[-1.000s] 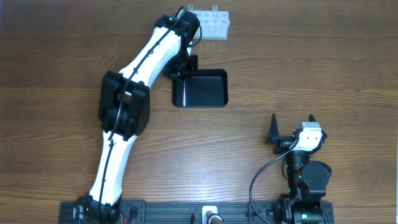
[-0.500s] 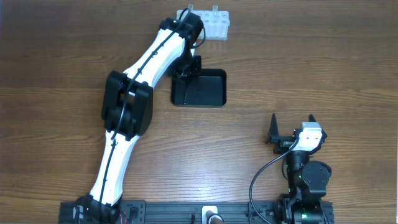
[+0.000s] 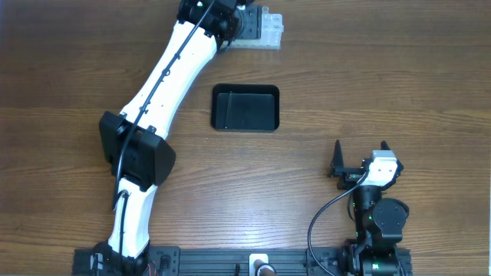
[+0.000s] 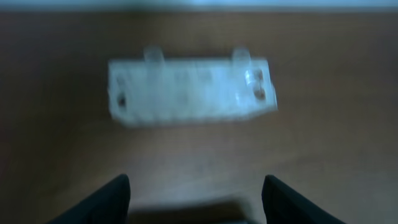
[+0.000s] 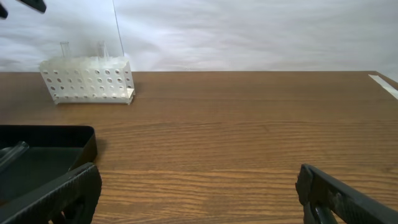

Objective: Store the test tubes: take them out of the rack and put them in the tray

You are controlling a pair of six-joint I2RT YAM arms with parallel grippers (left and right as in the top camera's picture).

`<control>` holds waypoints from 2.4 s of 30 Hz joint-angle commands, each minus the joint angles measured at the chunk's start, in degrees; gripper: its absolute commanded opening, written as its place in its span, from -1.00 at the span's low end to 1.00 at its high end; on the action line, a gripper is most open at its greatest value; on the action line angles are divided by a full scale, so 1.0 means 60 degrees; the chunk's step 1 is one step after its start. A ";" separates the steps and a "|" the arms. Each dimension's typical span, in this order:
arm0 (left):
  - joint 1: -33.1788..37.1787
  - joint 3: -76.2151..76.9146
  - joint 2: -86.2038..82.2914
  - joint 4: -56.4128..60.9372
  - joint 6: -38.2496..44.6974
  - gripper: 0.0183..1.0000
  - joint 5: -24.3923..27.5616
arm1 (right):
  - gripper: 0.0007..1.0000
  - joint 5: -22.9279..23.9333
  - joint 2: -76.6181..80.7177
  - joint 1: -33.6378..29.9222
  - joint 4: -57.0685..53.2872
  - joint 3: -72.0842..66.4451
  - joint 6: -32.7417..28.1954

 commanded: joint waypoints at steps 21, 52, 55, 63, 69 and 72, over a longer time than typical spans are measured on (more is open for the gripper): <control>0.0670 0.0018 0.2473 0.4186 0.1115 0.46 -0.1555 | 0.98 -0.0044 -0.0076 -0.0062 -0.0007 -0.0066 0.0033; 0.0652 0.0681 0.2350 0.3486 0.1045 -0.96 -0.1096 | 0.99 -0.0044 -0.0076 -0.0062 -0.0007 -0.0066 0.0033; 0.0652 0.0681 0.2040 0.3566 0.1045 -0.96 -0.1100 | 0.99 -0.0044 -0.0076 -0.0062 -0.0007 -0.0066 0.0033; 0.0652 0.0681 0.1067 0.3708 0.1086 -0.96 -0.1133 | 0.98 -0.0044 -0.0076 -0.0058 -0.0007 -0.0066 0.0033; 0.0605 0.0681 0.0131 0.3326 0.1257 -0.96 -0.1122 | 0.98 -0.0044 -0.0076 -0.0058 -0.0007 -0.0066 0.0033; 0.0510 0.0681 -0.0299 0.2371 0.1253 -0.96 -0.0922 | 0.99 -0.0044 -0.0076 -0.0062 -0.0007 -0.0066 0.0033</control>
